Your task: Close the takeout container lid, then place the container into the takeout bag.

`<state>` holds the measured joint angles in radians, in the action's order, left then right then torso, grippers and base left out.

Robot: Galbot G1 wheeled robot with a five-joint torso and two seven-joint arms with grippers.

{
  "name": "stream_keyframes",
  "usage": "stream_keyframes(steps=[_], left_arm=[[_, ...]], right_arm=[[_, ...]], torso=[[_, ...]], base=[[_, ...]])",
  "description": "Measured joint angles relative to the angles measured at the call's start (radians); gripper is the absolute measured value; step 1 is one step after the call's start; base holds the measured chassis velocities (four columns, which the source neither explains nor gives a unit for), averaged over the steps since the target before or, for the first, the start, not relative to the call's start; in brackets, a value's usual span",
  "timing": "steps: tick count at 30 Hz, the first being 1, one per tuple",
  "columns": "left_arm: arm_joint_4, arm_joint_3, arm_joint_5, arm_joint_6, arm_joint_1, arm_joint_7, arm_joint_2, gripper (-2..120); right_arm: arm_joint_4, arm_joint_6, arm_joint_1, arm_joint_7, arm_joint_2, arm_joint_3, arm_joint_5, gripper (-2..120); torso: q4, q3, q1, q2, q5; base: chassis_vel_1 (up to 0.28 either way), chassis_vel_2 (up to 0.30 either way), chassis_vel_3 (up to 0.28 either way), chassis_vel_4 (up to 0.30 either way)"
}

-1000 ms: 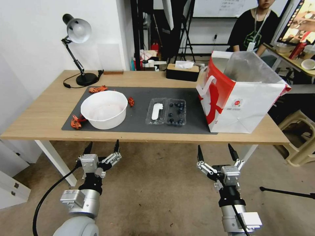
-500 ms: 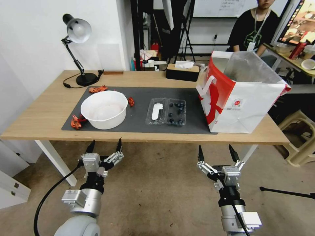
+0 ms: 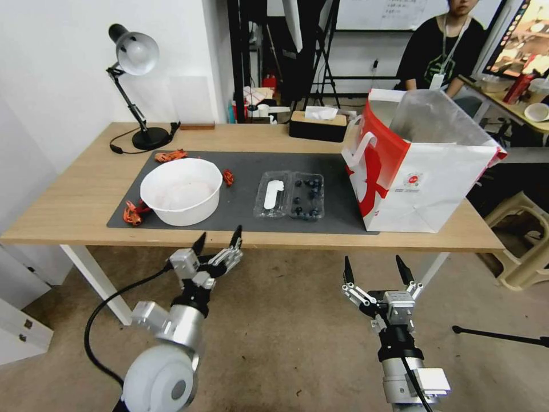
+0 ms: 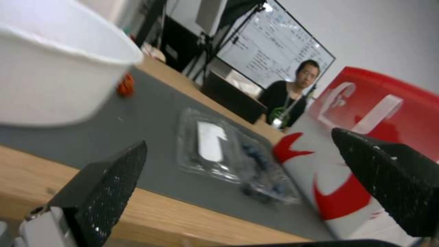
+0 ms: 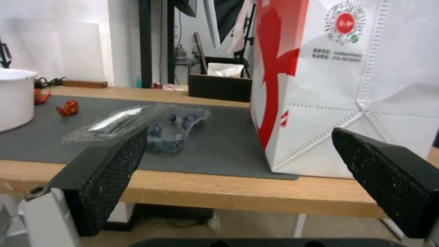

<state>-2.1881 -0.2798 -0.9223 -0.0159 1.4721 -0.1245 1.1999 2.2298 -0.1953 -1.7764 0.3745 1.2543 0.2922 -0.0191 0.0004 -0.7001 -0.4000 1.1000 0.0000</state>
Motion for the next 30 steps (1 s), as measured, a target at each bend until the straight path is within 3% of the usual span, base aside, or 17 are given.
stream_keyframes(steps=[4, 7, 8, 9, 12, 13, 15, 23, 30], left_arm=[[0.004, 0.025, -0.111, 0.019, -0.051, -0.035, -0.017, 100], [0.009, 0.064, -0.329, 0.071, -0.140, -0.149, -0.026, 100], [0.010, 0.078, -0.433, 0.100, -0.183, -0.217, -0.024, 100], [0.010, 0.078, -0.433, 0.100, -0.183, -0.217, -0.024, 100], [0.036, 0.105, -0.655, 0.133, -0.303, -0.366, 0.004, 100], [0.036, 0.105, -0.655, 0.133, -0.303, -0.366, 0.004, 100], [0.074, 0.120, -0.757, 0.135, -0.384, -0.438, 0.027, 100], [0.173, 0.158, -0.831, 0.120, -0.499, -0.540, 0.084, 100], [0.219, 0.176, -0.831, 0.110, -0.534, -0.559, 0.113, 100]], right_arm=[[-0.006, 0.001, 0.002, -0.001, 0.003, -0.001, 0.002, 100], [-0.012, 0.001, 0.002, -0.001, 0.010, 0.005, 0.003, 100], [-0.014, 0.002, 0.001, -0.001, 0.015, 0.008, 0.003, 100], [-0.014, 0.002, 0.001, -0.001, 0.015, 0.008, 0.003, 100], [-0.014, 0.003, 0.001, -0.001, 0.027, 0.016, 0.003, 100], [-0.014, 0.003, 0.001, -0.001, 0.027, 0.016, 0.003, 100], [-0.014, 0.004, -0.001, -0.001, 0.032, 0.023, 0.002, 100], [-0.009, 0.006, 0.000, -0.001, 0.041, 0.043, 0.002, 100], [-0.006, 0.011, 0.004, -0.001, 0.046, 0.050, 0.002, 100]], torso=[[-0.0002, 0.000, 0.000, 0.000, 0.0000], [-0.0003, 0.000, 0.000, 0.000, 0.0000], [-0.0004, 0.000, 0.000, 0.000, 0.0000], [-0.0004, 0.000, 0.000, 0.000, 0.0000], [-0.0004, 0.000, 0.000, 0.000, 0.0001], [-0.0004, 0.000, 0.000, 0.000, 0.0001], [-0.0006, 0.000, 0.000, 0.000, 0.0001], [-0.0004, 0.000, 0.000, 0.000, 0.0000], [-0.0003, 0.000, 0.000, 0.000, 0.0001]], base=[[0.000, 0.000, 0.000, 0.000], [0.000, 0.000, 0.000, 0.000], [0.000, 0.000, 0.000, 0.000], [0.000, 0.000, 0.000, 0.000], [0.000, 0.000, 0.000, 0.000], [0.000, 0.000, 0.000, 0.000], [0.000, 0.000, 0.000, 0.000], [0.000, 0.000, 0.000, 0.000], [0.000, 0.000, 0.000, 0.000]])
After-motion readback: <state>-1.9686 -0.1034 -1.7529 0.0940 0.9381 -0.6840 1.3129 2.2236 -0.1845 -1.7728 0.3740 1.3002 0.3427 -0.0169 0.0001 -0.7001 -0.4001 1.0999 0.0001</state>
